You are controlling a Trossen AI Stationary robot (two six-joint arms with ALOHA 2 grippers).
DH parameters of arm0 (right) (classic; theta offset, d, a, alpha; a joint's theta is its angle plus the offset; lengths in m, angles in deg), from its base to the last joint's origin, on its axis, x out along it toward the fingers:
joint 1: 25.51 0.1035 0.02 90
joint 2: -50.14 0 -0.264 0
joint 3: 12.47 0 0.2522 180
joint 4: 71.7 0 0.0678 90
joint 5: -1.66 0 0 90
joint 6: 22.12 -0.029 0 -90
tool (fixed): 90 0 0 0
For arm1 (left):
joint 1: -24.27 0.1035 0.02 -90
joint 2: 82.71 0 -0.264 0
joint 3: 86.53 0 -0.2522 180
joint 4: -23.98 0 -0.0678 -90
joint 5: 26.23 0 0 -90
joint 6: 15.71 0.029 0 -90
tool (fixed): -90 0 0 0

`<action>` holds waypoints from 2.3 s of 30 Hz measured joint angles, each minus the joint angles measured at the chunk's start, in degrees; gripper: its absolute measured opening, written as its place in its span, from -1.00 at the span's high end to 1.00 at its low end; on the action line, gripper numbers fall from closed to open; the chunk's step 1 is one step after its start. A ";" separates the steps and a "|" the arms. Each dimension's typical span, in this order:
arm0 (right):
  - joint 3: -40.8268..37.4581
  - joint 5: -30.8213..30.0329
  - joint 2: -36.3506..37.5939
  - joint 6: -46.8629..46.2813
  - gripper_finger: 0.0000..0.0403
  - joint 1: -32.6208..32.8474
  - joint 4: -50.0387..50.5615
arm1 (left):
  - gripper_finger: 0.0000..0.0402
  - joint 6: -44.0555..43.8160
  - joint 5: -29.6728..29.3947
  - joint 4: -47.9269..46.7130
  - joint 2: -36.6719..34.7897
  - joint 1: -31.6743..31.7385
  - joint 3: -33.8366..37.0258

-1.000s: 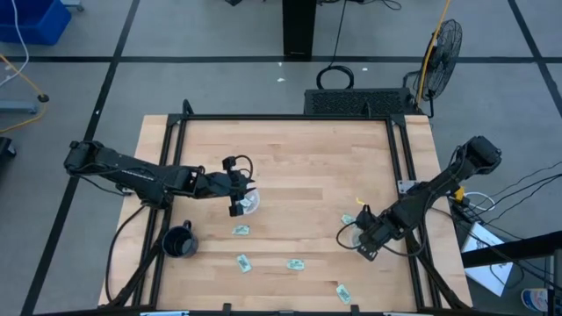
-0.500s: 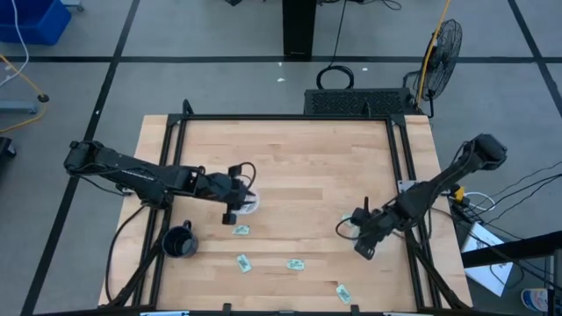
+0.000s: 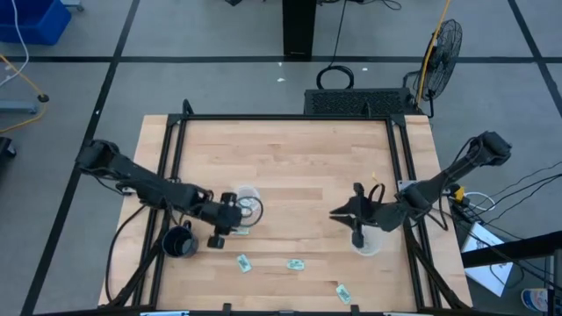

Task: Pick and place Stevia / Truvia into bins
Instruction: Put the green stevia packet into the left transparent container

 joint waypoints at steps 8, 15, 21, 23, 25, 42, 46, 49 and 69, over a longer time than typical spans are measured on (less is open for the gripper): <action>0.00 -5.54 -3.63 15.28 0.75 -0.02 -8.50 | 0.48 -3.48 -12.78 -0.12 6.71 -5.85 0.00; 0.00 -5.51 -5.80 17.91 0.75 -0.02 -10.44 | 0.48 -8.06 -12.32 -0.12 11.23 -7.33 0.00; 0.00 -5.51 -6.27 20.85 0.75 -0.02 -11.44 | 0.49 -9.37 -14.00 0.05 13.12 -8.40 -0.28; 0.00 -5.54 -6.24 22.65 0.75 -0.02 -12.97 | 0.53 -9.20 -14.18 0.05 13.59 -8.44 -0.28; 0.00 -5.51 -6.24 24.78 0.75 -0.02 -14.52 | 0.64 -9.12 -13.59 -0.21 13.74 -8.31 -0.28; 0.00 -5.51 -6.24 29.45 0.75 -0.02 -16.02 | 0.97 -9.20 -9.74 -1.29 9.43 -8.20 0.07; 0.00 -5.51 -6.24 29.36 0.75 -0.02 -16.00 | 0.93 -9.66 -9.76 -1.08 9.31 -8.31 0.09; 0.00 -5.51 -6.24 29.28 0.75 -0.02 -16.00 | 0.83 -10.88 -9.56 -1.07 8.56 -8.59 0.06; 0.00 -5.48 -6.24 29.25 0.75 -0.02 -15.72 | 0.35 -10.19 -12.84 1.01 14.48 -10.23 -0.39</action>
